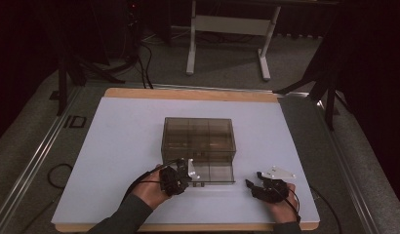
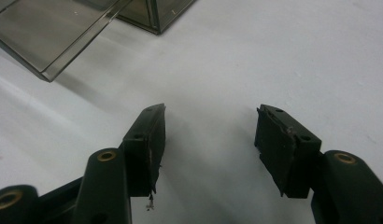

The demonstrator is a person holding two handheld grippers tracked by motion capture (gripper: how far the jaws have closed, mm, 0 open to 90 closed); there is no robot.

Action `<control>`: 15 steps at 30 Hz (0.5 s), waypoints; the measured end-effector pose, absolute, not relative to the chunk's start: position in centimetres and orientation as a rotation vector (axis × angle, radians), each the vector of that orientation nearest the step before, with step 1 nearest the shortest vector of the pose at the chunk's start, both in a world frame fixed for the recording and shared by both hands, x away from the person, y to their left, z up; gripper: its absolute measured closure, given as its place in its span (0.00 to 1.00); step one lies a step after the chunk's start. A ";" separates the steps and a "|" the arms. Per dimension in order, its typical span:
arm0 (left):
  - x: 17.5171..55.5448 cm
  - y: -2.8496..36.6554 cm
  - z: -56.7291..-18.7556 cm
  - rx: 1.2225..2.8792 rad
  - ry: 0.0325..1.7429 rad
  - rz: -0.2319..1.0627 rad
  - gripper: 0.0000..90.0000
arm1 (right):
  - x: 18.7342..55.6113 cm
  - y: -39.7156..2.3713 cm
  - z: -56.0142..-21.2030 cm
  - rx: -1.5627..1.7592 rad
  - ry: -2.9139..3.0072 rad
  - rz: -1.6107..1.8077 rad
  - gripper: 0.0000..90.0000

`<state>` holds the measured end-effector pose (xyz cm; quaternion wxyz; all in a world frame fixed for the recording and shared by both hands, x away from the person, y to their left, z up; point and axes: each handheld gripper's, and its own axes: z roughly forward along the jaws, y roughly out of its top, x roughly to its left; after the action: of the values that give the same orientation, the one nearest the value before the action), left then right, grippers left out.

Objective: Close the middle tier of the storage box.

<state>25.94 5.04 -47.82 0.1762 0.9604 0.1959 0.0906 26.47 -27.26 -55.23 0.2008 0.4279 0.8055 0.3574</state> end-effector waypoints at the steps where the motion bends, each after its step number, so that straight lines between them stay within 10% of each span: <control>1: 25.9 5.0 -47.9 2.720 0.552 0.258 1.00 | 26.5 -27.3 -55.2 1.197 2.251 0.999 0.47; 15: 26.0 4.2 -48.4 2.726 0.545 0.256 1.00 | 26.5 -27.3 -55.2 1.197 2.251 0.999 0.47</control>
<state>26.01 4.17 -48.44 0.1743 0.9615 0.1923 0.0902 26.46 -27.26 -55.23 0.2005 0.4282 0.8054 0.3573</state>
